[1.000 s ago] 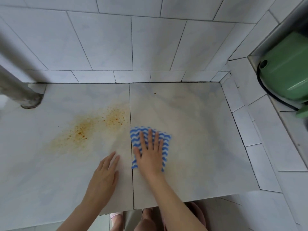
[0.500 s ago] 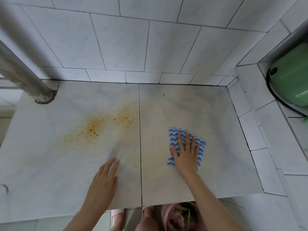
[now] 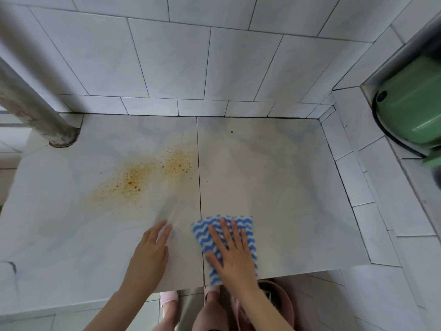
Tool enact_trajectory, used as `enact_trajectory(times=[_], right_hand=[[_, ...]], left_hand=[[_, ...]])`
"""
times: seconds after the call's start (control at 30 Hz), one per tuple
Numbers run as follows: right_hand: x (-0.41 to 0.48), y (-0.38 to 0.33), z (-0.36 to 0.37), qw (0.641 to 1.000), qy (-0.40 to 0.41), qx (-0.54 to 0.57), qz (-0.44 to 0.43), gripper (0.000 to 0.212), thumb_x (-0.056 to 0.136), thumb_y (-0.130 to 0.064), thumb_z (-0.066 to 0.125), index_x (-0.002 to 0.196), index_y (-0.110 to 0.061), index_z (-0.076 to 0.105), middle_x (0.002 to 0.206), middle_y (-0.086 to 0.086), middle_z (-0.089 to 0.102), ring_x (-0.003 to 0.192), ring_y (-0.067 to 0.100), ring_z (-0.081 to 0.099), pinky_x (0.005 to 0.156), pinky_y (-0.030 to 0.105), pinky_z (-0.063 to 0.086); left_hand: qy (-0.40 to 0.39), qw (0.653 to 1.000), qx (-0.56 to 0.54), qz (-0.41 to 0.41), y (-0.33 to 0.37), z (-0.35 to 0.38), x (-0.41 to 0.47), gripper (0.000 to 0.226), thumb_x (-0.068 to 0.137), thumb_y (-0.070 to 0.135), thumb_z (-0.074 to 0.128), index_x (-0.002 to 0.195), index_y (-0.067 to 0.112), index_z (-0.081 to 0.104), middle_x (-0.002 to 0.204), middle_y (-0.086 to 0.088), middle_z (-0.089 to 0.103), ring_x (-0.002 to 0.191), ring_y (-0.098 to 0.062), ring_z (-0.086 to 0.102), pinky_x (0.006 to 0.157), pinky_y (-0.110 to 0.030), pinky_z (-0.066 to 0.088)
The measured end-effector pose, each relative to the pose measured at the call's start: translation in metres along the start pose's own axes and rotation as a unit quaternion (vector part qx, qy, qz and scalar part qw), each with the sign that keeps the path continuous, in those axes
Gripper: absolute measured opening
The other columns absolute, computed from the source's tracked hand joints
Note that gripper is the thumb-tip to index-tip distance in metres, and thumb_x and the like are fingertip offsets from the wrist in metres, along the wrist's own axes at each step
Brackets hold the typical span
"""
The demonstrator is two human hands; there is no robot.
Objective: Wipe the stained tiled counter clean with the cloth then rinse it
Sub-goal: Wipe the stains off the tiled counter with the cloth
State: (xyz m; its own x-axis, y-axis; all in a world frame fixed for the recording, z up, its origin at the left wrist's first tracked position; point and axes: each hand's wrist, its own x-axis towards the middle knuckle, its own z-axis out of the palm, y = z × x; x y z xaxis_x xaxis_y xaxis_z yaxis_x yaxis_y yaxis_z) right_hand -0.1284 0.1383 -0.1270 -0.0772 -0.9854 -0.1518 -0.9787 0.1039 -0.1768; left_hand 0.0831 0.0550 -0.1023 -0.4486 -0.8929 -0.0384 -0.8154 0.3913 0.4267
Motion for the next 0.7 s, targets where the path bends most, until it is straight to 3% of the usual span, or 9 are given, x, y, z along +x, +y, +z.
enact_trajectory(times=[0.2,0.33,0.57,0.7], right_hand=[[-0.011,0.1,-0.012,0.981,0.018,0.014,0.195,0.064,0.095,-0.062,0.009,0.15,-0.031,0.002,0.157,0.007,0.017,0.144,0.026,0.005,0.115,0.039,0.002],[-0.003,0.09,-0.015,0.952,0.035,0.052,0.299,0.067,0.094,-0.06,0.001,0.15,-0.022,0.006,0.154,0.014,0.021,0.142,0.035,0.015,0.113,0.046,0.007],[-0.011,-0.048,0.012,0.987,0.032,0.057,0.148,0.059,0.096,-0.047,0.027,0.149,-0.021,0.02,0.157,0.01,0.015,0.144,0.032,0.014,0.112,0.048,0.014],[-0.014,-0.063,0.015,0.995,0.028,0.033,0.088,0.059,0.097,-0.051,0.03,0.15,-0.027,0.018,0.158,0.003,0.015,0.145,0.026,0.011,0.112,0.043,0.013]], left_hand=[[-0.008,1.0,0.002,-0.001,0.0,-0.002,0.0,0.061,0.064,-0.006,0.074,0.121,0.002,0.056,0.124,-0.015,0.056,0.109,-0.022,0.04,0.072,-0.041,0.055],[-0.011,1.0,-0.006,0.005,0.0,-0.001,0.0,0.061,0.064,-0.008,0.073,0.122,0.003,0.056,0.125,-0.015,0.055,0.109,-0.024,0.042,0.072,-0.041,0.055],[-0.012,1.0,-0.003,-0.007,-0.001,-0.002,0.001,0.059,0.065,-0.008,0.072,0.121,0.003,0.056,0.125,-0.016,0.055,0.11,-0.024,0.043,0.074,-0.042,0.055],[-0.013,1.0,0.008,-0.001,0.001,-0.003,0.001,0.06,0.061,-0.009,0.074,0.118,0.001,0.058,0.122,-0.017,0.057,0.107,-0.024,0.043,0.072,-0.041,0.055]])
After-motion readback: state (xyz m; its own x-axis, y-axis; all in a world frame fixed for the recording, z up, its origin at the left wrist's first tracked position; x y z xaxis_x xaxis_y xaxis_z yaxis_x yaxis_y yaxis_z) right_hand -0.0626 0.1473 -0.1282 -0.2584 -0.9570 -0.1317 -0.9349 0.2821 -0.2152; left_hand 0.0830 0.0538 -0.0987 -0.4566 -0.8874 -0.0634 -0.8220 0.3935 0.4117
